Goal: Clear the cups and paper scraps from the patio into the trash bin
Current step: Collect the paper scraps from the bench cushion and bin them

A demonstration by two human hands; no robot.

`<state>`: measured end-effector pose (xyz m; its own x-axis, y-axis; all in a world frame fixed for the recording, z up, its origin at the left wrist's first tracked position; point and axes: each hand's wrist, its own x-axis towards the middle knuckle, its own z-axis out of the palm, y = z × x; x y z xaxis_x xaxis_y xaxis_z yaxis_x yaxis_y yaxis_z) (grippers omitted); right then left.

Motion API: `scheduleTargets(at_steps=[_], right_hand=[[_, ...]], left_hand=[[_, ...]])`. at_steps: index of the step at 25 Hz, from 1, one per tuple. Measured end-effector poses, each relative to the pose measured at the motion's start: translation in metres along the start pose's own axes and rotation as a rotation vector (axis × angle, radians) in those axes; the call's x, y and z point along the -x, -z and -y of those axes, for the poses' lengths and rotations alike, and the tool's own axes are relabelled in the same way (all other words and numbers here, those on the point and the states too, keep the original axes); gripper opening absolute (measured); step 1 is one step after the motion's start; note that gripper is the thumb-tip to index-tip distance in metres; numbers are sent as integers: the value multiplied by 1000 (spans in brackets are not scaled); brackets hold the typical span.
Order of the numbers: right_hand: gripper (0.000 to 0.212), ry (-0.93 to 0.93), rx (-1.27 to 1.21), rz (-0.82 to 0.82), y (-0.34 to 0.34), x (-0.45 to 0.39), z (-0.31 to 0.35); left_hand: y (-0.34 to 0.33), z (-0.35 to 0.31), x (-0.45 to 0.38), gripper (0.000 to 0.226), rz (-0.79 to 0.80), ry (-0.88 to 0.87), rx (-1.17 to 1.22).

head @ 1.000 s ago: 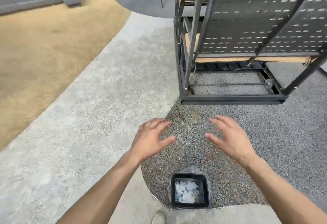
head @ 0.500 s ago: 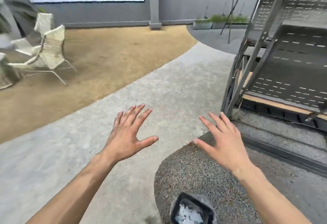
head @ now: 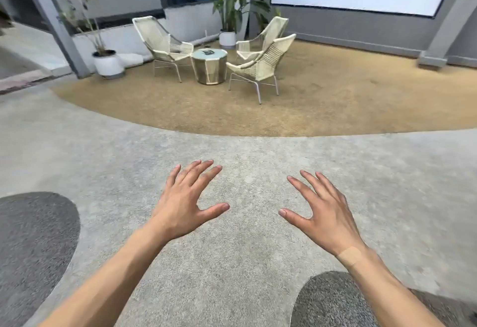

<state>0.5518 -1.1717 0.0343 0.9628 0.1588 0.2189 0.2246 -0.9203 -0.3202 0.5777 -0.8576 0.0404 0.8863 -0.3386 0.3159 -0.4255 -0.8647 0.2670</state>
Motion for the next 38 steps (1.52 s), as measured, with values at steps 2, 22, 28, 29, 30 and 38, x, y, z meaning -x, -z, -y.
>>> scheduleTargets(at_steps=[2, 22, 28, 29, 30, 38], right_hand=[[80, 132, -21, 51, -23, -32, 51], [75, 993, -202, 303, -241, -114, 615], [75, 1153, -263, 379, -290, -139, 706], [75, 1179, -269, 385, -297, -147, 721], [74, 1202, -270, 389, -306, -156, 736], [73, 1349, -208, 384, -373, -275, 836]], left_hand=[[26, 43, 41, 84, -43, 127, -39], [222, 337, 412, 87, -199, 1032, -399], [234, 388, 442, 88, -230, 1219, -442], [236, 400, 442, 87, -248, 1243, -433], [238, 413, 441, 87, -269, 1266, -421], [263, 541, 400, 84, -349, 1414, -448]])
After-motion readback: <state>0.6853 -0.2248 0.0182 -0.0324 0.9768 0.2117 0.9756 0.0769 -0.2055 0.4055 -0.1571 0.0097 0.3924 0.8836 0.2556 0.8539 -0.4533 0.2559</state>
